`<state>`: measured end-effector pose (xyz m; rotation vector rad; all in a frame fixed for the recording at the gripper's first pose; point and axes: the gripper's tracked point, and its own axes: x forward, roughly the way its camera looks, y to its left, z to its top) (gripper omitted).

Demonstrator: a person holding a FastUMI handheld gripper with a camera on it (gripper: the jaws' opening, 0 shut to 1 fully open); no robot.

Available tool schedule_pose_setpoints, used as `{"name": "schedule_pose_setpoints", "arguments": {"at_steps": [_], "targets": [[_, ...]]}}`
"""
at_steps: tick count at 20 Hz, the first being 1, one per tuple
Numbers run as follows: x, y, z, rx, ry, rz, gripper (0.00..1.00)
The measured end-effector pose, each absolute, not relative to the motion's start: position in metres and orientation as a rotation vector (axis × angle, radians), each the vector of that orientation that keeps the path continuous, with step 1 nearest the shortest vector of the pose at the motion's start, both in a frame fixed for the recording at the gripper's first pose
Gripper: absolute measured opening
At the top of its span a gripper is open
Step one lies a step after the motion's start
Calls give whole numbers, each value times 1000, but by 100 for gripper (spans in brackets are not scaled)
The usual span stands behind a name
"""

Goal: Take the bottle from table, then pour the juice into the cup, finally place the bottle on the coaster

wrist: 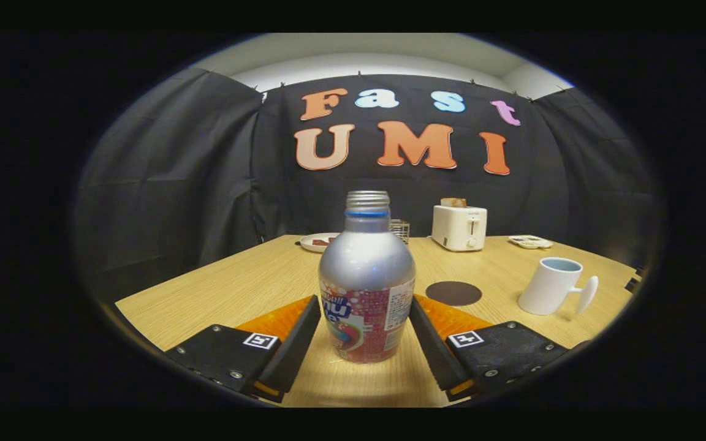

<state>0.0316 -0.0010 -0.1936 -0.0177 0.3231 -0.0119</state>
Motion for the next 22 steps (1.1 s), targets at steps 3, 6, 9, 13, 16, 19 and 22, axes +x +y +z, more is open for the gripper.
{"name": "schedule_pose_setpoints", "arguments": {"at_steps": [3,6,9,13,16,19,22], "targets": [[36,0,-195,-4,321,-11,79],[37,-2,-195,-7,328,-8,76],[41,-4,-192,1,332,-8,76],[47,-4,-184,54,335,-2,74],[56,-8,-176,114,329,-2,74],[63,-13,-167,201,320,-3,74],[71,-20,-160,267,316,-8,74]]}}
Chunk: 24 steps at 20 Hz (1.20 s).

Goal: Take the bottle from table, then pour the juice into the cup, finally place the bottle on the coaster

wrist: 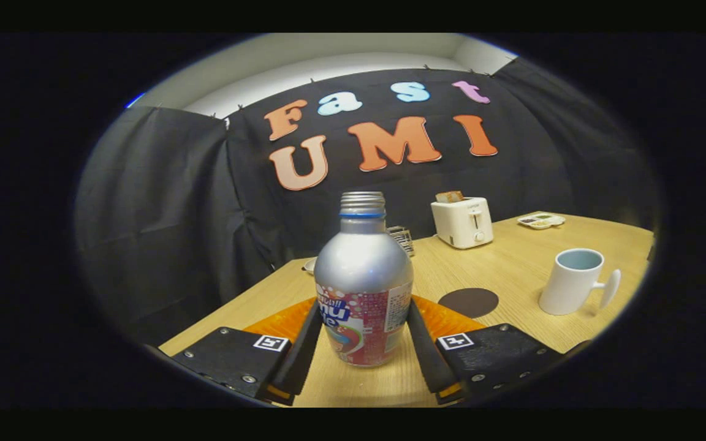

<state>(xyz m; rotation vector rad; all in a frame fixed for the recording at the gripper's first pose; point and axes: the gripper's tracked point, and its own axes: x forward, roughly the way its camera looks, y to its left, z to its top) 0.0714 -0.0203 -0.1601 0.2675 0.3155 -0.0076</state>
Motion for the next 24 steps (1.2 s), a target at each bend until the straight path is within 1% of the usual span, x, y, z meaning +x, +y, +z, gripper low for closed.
{"name": "schedule_pose_setpoints", "arguments": {"at_steps": [3,11,17,24], "targets": [[78,-34,-158,347,320,-31,74],[94,-65,-158,710,291,-88,74],[104,-89,-161,997,239,-143,74],[112,-108,-160,1219,197,-214,73]]}}
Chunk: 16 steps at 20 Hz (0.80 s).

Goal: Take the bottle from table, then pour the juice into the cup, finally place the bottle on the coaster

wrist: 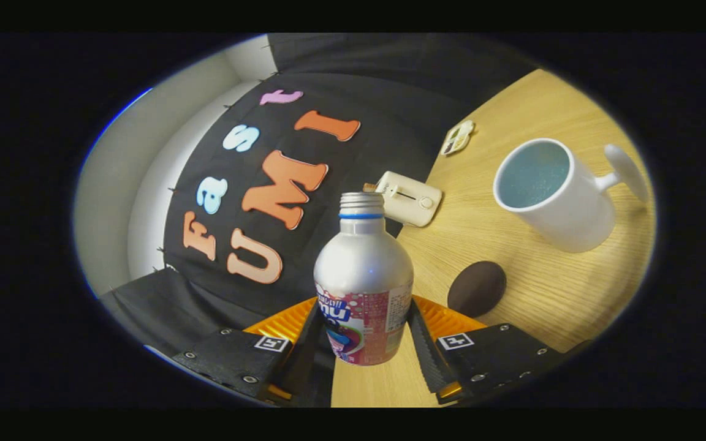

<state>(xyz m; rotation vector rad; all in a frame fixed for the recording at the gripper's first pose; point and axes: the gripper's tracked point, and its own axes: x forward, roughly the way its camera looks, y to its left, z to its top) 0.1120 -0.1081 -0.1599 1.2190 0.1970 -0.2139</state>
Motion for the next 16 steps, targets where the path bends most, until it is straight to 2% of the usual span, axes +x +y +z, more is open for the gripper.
{"name": "schedule_pose_setpoints", "arguments": {"at_steps": [16], "targets": [[116,-135,-133,1688,-5,-258,73]]}}
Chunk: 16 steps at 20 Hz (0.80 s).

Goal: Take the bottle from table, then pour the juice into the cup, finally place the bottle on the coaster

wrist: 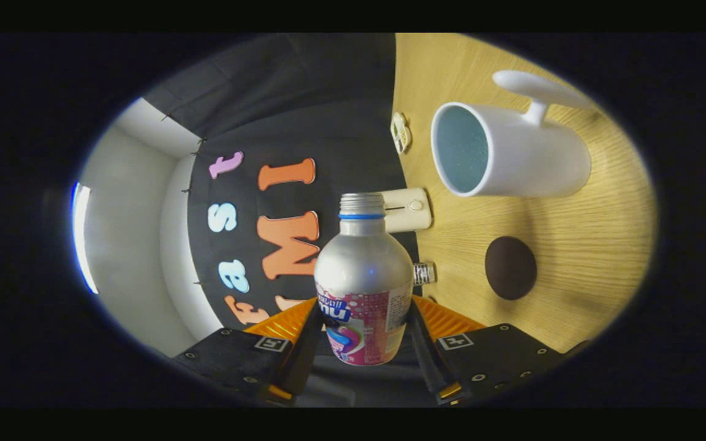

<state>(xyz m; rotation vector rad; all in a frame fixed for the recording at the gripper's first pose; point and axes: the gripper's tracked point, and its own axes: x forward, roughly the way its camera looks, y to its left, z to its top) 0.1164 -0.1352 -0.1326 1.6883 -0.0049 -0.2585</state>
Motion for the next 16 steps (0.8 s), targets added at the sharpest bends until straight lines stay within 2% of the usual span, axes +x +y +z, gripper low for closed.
{"name": "schedule_pose_setpoints", "arguments": {"at_steps": [16], "targets": [[114,-146,-121,1869,-119,-247,73]]}}
